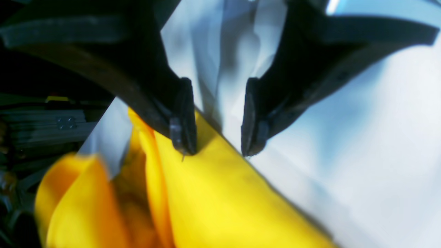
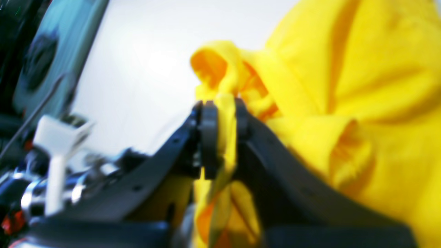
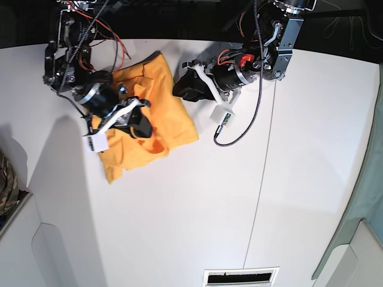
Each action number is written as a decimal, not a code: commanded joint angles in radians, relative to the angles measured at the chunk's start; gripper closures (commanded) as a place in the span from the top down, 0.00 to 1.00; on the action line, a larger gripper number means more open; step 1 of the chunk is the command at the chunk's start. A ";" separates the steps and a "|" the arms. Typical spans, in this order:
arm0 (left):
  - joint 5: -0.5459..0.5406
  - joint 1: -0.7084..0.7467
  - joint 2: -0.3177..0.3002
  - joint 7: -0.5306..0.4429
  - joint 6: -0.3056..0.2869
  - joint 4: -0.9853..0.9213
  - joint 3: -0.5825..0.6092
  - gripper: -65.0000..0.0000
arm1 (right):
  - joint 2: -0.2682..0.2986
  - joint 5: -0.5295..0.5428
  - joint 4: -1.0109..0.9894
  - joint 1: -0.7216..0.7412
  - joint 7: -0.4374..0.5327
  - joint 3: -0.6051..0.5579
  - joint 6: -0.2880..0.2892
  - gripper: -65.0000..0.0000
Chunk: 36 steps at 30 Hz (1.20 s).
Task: Layout the t-shirt on the table in an organized manner, then fold the t-shirt properly
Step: 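Grasp the shirt end with the right gripper and fold it toward the left gripper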
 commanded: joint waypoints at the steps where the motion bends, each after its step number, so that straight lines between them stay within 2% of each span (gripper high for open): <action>1: 0.035 0.002 -0.001 0.041 0.023 -0.002 0.001 0.41 | 0.005 0.010 0.015 0.010 0.019 -0.031 0.011 0.35; 2: 0.035 0.000 -0.001 0.042 0.023 -0.002 0.001 0.41 | 0.006 0.010 0.015 0.010 0.019 -0.065 0.011 0.46; 3: 0.035 0.000 -0.002 0.041 0.024 -0.002 0.001 0.41 | 0.006 0.010 0.015 0.010 0.019 -0.095 0.011 0.53; 4: 0.035 0.000 -0.004 0.040 0.024 -0.002 0.001 0.41 | 0.006 0.011 0.016 0.010 0.019 -0.123 0.011 0.55; 9: 0.035 0.000 -0.009 0.038 0.024 -0.002 -0.002 0.41 | 0.006 0.014 0.029 0.010 0.019 -0.240 0.011 0.55; 13: 0.034 0.000 -0.009 0.038 0.022 -0.002 -0.009 0.41 | 0.006 0.012 0.107 0.011 0.019 -0.264 0.012 0.54; 17: 0.033 0.000 -0.009 0.038 0.021 -0.002 -0.009 0.41 | 0.011 -0.033 0.230 0.013 0.019 -0.238 0.011 0.54; 21: -0.013 0.000 -0.018 0.039 -0.043 0.004 -0.009 0.41 | 0.011 -0.084 0.272 0.019 0.042 -0.160 0.003 0.54; 23: -0.036 0.001 -0.026 0.042 -0.050 0.005 -0.009 0.41 | 0.011 -0.084 0.271 0.019 0.053 -0.102 0.003 0.54; 25: -0.037 0.000 -0.037 0.042 -0.049 0.005 -0.009 0.41 | 0.011 -0.099 0.271 0.019 0.053 -0.037 0.003 0.42; 28: -0.038 0.000 -0.049 0.042 -0.049 0.005 -0.009 0.41 | 0.031 -0.132 0.253 0.019 0.062 0.049 0.002 0.06; 29: -0.040 0.000 -0.051 0.042 -0.049 0.005 -0.009 0.41 | 0.046 -0.126 0.234 0.018 0.072 0.065 0.003 0.00; 33: -0.040 0.000 -0.054 0.042 -0.049 0.007 -0.009 0.41 | 0.114 -0.091 0.103 0.016 0.083 0.054 0.019 0.00; 36: -0.039 0.000 -0.060 0.041 -0.050 0.022 -0.011 0.41 | 0.143 -0.056 0.010 0.010 0.069 0.005 0.030 0.00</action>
